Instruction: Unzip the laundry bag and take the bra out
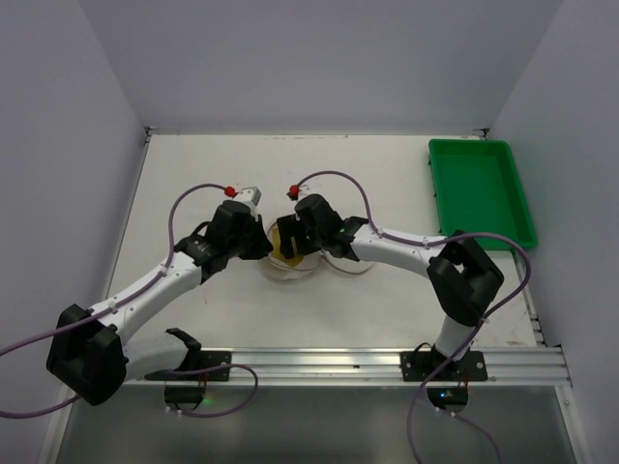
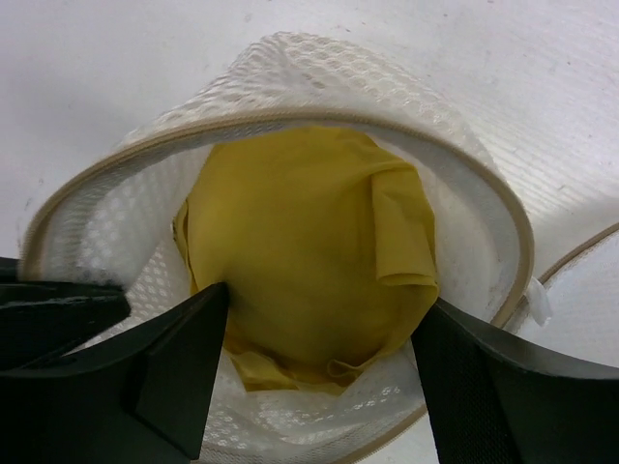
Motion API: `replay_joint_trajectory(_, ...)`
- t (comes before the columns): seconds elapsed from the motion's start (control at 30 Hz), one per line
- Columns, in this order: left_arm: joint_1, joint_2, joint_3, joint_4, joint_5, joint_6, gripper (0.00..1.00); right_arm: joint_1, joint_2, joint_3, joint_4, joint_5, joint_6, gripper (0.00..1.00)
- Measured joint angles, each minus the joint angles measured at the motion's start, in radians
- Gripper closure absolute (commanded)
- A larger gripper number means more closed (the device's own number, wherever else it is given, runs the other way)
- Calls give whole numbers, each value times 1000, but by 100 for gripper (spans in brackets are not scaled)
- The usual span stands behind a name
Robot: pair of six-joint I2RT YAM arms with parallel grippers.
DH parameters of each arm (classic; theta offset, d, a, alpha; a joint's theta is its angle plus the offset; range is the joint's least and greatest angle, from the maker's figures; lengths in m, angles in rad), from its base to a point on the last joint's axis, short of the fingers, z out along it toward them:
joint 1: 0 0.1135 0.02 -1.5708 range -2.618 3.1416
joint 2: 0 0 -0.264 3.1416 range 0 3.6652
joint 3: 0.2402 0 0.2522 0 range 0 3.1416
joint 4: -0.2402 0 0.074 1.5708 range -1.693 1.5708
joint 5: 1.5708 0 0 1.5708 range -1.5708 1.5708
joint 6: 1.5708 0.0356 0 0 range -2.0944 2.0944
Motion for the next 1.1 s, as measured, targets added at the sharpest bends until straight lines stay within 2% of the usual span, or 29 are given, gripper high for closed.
replay_joint_trajectory(0.27, 0, -4, -12, 16, 21, -16, 100, 46, 0, 26, -5, 28, -26, 22)
replay_joint_trajectory(0.33, 0, -8, -12, 18, 22, -18, 100, 46, 2, 35, -10, 31, -26, 24)
replay_joint_trajectory(0.4, 0, -18, -12, 17, 23, -18, 100, 45, 13, 58, -13, 36, -26, 30)
replay_joint_trajectory(0.43, 0, -23, -12, 17, 23, -19, 100, 45, 19, 66, -12, 40, -26, 34)
replay_joint_trajectory(0.47, 0, -30, -12, 16, 23, -18, 100, 45, 25, 73, -12, 45, -24, 47)
replay_joint_trajectory(0.53, 0, -42, -12, 16, 21, -18, 100, 45, 38, 78, -9, 51, -23, 64)
replay_joint_trajectory(0.57, 0, -48, -13, 16, 21, -19, 100, 45, 44, 78, -8, 51, -21, 79)
replay_joint_trajectory(0.67, 0, -64, -23, 16, 18, -21, 100, 45, 53, 78, -7, 50, -18, 100)
replay_joint_trajectory(0.9, 1, -88, -34, 8, 0, -26, 100, 47, 3, 43, -1, 24, -35, 100)
replay_joint_trajectory(1.1, 12, -90, -34, -13, -29, -27, 100, 47, -224, -4, -34, -75, -90, 100)
